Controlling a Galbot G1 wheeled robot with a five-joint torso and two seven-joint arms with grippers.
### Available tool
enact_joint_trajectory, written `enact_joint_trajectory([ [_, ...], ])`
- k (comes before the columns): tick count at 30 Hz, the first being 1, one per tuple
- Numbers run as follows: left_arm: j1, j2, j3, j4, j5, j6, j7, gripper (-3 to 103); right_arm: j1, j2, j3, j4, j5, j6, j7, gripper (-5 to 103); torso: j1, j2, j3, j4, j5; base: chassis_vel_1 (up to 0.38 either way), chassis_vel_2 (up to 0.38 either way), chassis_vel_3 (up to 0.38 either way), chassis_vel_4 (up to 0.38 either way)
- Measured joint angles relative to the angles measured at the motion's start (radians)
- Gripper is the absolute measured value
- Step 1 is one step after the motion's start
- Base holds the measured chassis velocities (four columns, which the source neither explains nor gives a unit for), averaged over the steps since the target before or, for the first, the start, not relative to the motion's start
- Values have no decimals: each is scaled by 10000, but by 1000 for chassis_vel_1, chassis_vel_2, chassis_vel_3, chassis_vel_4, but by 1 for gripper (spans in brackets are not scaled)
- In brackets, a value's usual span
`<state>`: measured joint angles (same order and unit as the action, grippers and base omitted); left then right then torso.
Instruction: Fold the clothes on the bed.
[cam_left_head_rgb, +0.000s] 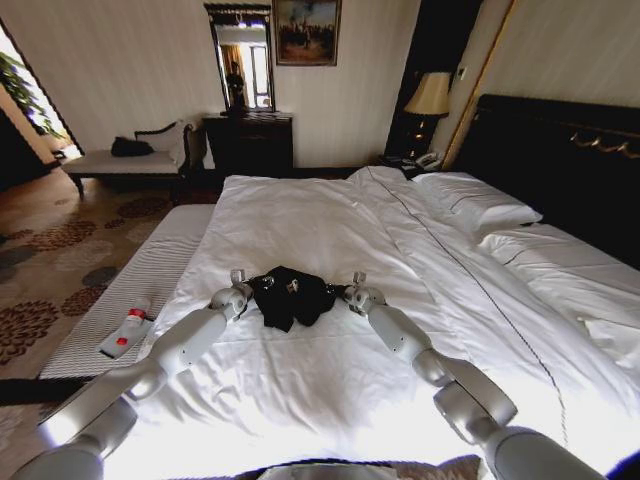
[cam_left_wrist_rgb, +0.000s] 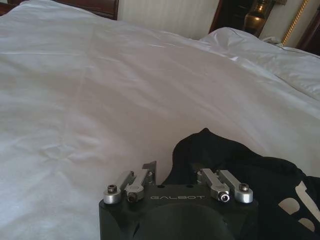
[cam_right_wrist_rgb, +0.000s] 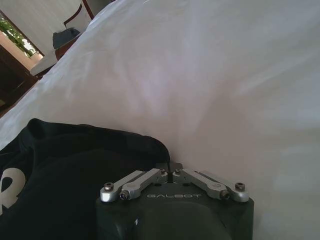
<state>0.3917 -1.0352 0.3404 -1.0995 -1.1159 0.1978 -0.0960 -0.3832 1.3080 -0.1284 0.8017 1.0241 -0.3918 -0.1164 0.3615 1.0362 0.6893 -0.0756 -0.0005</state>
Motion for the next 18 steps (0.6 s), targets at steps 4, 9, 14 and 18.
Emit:
enact_joint_trajectory([
  [4, 96, 72, -34, -129, -32, -9, -46, 26, -46, -35, -14, 66, 0, 0, 9, 0, 0, 0, 0, 0, -1, 0, 0, 0, 0],
  [9, 234, 161, -70, -347, -100, -6, -74, 11, -57, -58, -41, 109, 7, -2, 52, 0, 0, 0, 0, 3, -1, 0, 0, 0, 0],
  [14, 341, 102, -185, -512, -183, 33, -204, 1, -77, -61, -64, 203, 26, -32, 138, 0, 1, 1, 0, -1, -2, 0, 0, 0, 0],
  [18, 342, 148, -187, -637, -231, 53, -245, 1, -173, -144, -73, 394, 46, -52, 177, 0, 1, 0, 1, 0, -1, 0, 0, 0, 0],
])
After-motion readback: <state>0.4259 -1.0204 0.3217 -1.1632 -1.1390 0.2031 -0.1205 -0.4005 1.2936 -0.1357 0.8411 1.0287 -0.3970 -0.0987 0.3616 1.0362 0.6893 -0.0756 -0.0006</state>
